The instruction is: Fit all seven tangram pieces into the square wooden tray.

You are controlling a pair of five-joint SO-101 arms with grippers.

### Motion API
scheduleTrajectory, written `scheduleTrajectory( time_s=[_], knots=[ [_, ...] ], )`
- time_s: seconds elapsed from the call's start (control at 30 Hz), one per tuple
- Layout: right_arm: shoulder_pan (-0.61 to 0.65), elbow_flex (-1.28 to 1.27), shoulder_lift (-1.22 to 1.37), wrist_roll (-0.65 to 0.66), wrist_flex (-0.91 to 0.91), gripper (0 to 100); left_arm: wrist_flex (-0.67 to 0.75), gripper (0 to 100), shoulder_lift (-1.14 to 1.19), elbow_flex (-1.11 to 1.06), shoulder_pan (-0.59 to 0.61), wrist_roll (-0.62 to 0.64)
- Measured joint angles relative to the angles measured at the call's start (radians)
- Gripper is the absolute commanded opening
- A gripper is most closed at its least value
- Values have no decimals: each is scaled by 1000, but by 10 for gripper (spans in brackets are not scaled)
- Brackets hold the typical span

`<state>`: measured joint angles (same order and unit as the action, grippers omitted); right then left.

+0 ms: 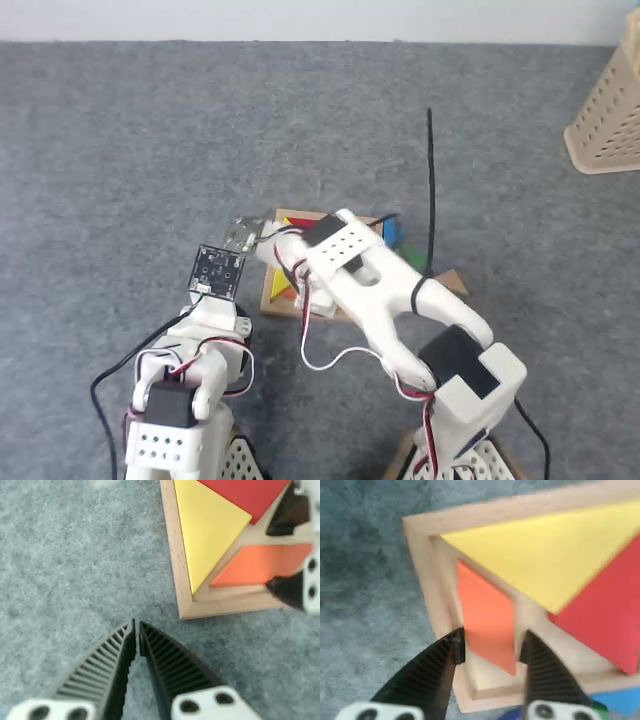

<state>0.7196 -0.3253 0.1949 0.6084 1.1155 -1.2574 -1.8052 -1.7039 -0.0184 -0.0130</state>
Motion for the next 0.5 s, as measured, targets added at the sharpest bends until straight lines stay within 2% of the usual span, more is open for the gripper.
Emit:
scheduleTrajectory(
  time_s=[0.1,0.23,0.5],
  knots=[
    [-54,0,0,-34,-17,7,0,12,0,0,2,0],
    [-95,0,-18,-49,-17,7,0,12,0,0,2,0],
    [-89,-124,-163,-66,-66,6,0,12,0,0,2,0]
  ],
)
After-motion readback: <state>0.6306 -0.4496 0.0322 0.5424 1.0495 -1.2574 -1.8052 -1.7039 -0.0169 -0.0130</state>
